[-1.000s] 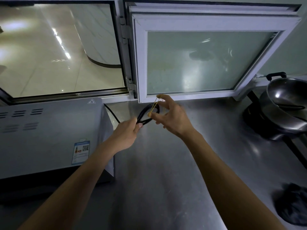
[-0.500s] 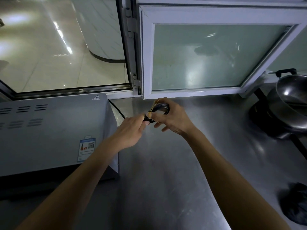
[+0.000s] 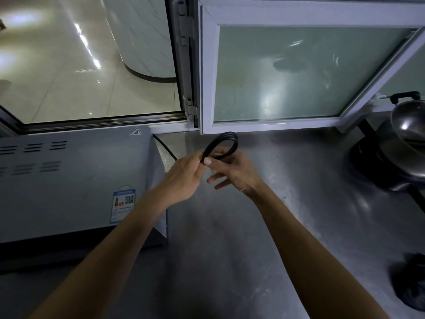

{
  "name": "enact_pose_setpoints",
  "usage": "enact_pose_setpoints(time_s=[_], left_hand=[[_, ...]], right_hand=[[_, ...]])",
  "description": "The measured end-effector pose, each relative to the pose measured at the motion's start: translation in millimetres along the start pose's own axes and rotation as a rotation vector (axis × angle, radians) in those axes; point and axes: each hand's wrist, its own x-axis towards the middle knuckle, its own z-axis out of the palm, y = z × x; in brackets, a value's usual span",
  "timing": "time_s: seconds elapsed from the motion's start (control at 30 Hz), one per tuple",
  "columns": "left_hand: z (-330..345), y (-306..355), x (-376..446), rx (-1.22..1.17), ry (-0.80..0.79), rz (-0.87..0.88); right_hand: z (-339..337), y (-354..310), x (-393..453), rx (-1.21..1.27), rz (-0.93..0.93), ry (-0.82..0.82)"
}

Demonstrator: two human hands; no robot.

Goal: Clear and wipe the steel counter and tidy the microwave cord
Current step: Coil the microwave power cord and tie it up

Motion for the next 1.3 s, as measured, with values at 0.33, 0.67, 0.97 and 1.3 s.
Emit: enact_pose_setpoints(time_s=[0.33, 0.67, 0.97, 1.3], left_hand=[[-3.4, -14.1, 3.2, -0.172, 0.129, -0.152], [5.5, -18.3, 5.6, -0.227, 0.093, -0.251], [1.8, -18.0, 8.5, -0.214, 0.064, -0.257], [2.9, -20.2, 8.8, -0.207, -0.011, -0.212]], right_hand=[[-4.9, 24.2, -3.1, -0.202, -0.021, 0.121], [-5.0, 23.4, -17.4, -0.601, -0.204, -0.038], [3.5, 25.2, -13.2, -0.576, -0.505, -0.001], [-0.1, 13.0, -8.5, -0.473, -0.470, -0.100]])
